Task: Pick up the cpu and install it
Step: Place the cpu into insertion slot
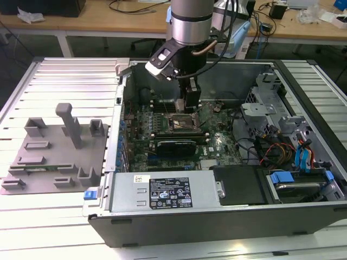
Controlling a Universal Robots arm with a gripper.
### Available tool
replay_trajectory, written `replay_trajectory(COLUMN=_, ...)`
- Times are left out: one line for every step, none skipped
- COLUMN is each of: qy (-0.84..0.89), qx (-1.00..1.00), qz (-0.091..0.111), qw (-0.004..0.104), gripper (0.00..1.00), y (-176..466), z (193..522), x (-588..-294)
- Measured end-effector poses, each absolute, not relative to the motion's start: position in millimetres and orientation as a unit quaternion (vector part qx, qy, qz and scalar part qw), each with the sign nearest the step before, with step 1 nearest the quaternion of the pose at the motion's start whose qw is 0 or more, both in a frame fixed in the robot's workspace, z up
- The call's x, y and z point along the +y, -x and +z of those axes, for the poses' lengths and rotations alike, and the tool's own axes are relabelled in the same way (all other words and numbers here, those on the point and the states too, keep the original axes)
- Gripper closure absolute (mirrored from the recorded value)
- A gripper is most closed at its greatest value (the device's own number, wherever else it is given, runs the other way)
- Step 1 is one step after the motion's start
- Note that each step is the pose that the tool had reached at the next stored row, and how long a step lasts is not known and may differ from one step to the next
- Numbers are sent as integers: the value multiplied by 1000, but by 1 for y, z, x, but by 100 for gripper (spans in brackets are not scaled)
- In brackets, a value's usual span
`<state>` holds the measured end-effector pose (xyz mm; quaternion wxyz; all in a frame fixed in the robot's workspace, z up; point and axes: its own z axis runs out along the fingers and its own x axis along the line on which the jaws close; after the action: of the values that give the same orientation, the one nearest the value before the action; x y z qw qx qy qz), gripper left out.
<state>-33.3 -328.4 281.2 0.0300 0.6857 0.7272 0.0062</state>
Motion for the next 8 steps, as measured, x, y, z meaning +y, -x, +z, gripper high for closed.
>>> replay_trajectory(qy=-697, qx=716, qz=6, qw=30, gripper=45, y=33, z=281, x=-328)
replay_trajectory(qy=-698, qx=716, qz=6, qw=30, gripper=45, y=33, z=281, x=-328)
replay_trajectory(qy=-698, qx=715, qz=6, qw=30, gripper=45, y=33, z=281, x=-328)
replay_trajectory(qy=-698, qx=715, qz=9, qw=34, gripper=45, y=34, z=280, x=-328)
replay_trajectory(qy=-698, qx=715, qz=11, qw=36, gripper=45, y=34, z=280, x=-328)
replay_trajectory(qy=-698, qx=715, qz=13, qw=37, gripper=45, y=34, z=279, x=-328)
replay_trajectory(qy=-698, qx=715, qz=15, qw=38, gripper=45, y=34, z=278, x=-328)
replay_trajectory(qy=-697, qx=716, qz=15, qw=38, gripper=45, y=34, z=274, x=-328)
